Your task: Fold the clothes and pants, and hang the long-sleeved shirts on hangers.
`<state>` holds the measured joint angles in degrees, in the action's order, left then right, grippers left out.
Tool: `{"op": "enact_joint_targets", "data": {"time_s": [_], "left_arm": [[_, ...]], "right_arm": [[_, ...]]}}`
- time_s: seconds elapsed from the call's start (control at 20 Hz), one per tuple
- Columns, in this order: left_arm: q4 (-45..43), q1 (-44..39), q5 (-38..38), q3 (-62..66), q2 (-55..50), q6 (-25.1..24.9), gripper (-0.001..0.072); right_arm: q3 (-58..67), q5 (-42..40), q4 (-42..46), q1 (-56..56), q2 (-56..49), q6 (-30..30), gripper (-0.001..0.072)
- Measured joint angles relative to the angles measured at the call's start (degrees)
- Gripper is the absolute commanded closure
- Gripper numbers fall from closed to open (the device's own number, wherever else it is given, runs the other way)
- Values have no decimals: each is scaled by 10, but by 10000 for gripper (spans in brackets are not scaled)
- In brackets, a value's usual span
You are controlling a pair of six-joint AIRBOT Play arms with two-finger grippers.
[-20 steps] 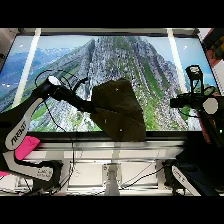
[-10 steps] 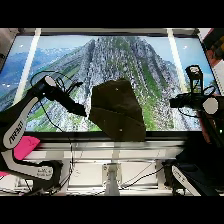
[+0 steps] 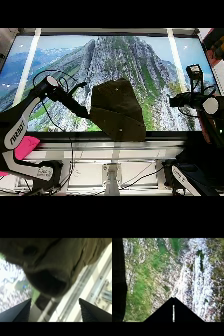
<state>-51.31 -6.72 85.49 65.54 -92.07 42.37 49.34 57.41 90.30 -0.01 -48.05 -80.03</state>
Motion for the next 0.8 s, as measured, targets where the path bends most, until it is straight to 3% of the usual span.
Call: {"op": "enact_joint_targets", "data": {"time_s": [0.25, 0.4, 0.6, 0.8], "left_arm": [[-44, -39, -66, -1, -4, -10, 3], [-85, -50, -101, -1, -16, 27, 3], [-88, -55, -107, -1, -33, 71, 7], [-43, -57, -109, -1, -43, 83, 17]], "right_arm": [[0, 0, -1, 0, 0, 0, 693], [0, 0, -1, 0, 0, 0, 693], [0, 0, -2, 0, 0, 0, 693], [0, 0, -2, 0, 0, 0, 693]]}}
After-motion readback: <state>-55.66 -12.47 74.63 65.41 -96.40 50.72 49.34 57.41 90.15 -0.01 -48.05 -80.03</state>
